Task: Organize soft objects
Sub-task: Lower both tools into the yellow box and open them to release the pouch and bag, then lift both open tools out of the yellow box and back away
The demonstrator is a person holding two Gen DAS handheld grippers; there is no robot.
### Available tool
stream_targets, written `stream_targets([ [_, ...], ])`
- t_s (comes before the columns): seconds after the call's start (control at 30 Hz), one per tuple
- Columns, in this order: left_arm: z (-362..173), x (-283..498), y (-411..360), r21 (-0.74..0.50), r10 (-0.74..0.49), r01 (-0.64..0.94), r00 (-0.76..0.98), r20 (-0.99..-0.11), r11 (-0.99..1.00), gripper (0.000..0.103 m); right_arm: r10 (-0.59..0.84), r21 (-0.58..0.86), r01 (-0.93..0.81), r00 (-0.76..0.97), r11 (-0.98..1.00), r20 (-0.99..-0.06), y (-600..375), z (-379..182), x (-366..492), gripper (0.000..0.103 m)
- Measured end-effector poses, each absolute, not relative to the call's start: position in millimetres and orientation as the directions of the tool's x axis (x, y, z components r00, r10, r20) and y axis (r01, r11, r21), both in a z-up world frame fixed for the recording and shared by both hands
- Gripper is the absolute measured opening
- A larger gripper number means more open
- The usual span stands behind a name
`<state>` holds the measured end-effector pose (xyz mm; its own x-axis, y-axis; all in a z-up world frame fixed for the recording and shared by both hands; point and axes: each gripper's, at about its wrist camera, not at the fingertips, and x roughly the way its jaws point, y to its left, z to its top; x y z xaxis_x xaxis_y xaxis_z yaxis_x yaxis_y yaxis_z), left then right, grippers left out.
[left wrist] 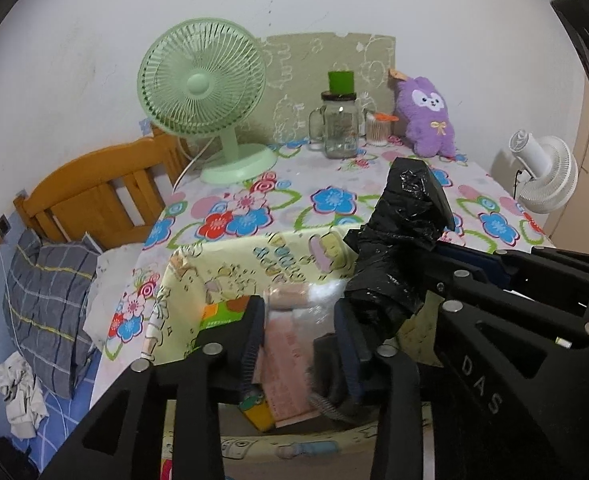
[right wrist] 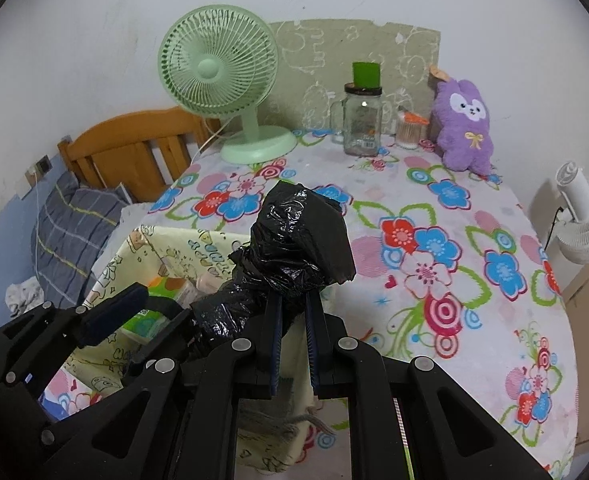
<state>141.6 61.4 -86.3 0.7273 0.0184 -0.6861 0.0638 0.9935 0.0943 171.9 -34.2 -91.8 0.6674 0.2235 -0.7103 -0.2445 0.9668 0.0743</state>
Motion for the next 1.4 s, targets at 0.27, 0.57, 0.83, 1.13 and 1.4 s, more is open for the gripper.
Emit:
stream_targets([
  [0.27,-93.7,137.4,80.3,0.139,0.068,0.042,0.714,-0.697,0.989,0.069,0.248,0.068,-0.29,0.645,0.955,-0.723,-16.9,-100.5,176.6,0.013],
  [0.57,-96.2,135.4,83.3,0.159,0.085,0.038,0.709,-0.7,0.987,0.083,0.239,0.046,-0.312,0.619,0.949,-0.748,-7.0,-112.3,182.1,0.018],
  [0.83,-88.7,130.9,85.6,0.167,0.103,0.018,0.718,-0.688,0.986,0.087,0.276,0.093,-0.314,0.611,0.945,-0.742,-15.5,-108.5,178.5,0.058],
  [1.13,-80.9,123.5,78.1,0.175,0.104,0.018,0.738,-0.667,0.984,0.089,0.26,0.074,-0.299,0.653,0.951,-0.712,-24.8,-95.0,166.5,0.076],
  [1.4,-71.7,115.6,66.1,0.191,0.11,0.017,0.762,-0.638,0.982,0.09,0.258,0.082,-0.283,0.672,0.956,-0.694,-40.1,-84.5,156.1,0.078],
])
